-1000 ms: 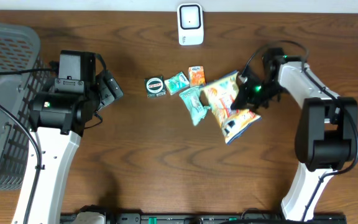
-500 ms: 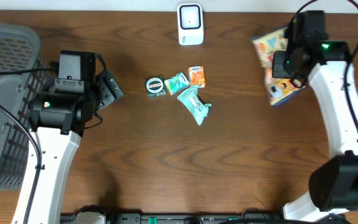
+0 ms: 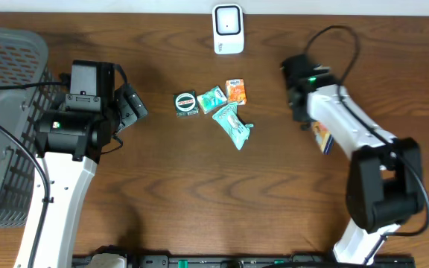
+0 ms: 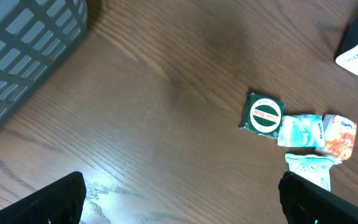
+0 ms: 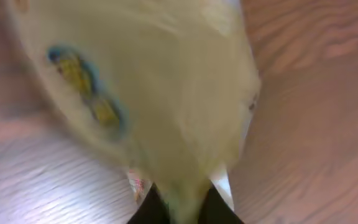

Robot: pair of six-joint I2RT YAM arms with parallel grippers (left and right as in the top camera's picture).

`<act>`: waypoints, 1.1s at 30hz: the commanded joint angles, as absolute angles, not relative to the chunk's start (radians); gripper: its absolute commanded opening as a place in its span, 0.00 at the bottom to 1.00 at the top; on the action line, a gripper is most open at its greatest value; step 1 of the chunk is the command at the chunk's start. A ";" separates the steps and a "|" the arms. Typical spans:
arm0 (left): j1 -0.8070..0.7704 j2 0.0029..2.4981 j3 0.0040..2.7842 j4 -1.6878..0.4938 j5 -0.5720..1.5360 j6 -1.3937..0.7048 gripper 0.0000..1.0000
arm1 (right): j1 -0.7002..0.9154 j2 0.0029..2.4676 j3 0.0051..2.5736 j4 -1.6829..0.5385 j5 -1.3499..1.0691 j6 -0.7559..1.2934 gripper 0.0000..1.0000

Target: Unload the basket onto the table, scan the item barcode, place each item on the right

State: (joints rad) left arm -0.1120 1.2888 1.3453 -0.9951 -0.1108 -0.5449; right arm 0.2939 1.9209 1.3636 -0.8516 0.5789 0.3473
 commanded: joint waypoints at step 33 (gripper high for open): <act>-0.108 1.287 1.359 -0.999 -0.117 -0.535 0.98 | 0.237 1.869 1.220 -0.704 -0.138 0.217 0.01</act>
State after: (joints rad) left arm -0.1120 1.2884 1.3453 -0.9947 -0.1108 -0.5449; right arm 0.2325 1.8526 1.3132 -0.7444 -0.0925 0.2169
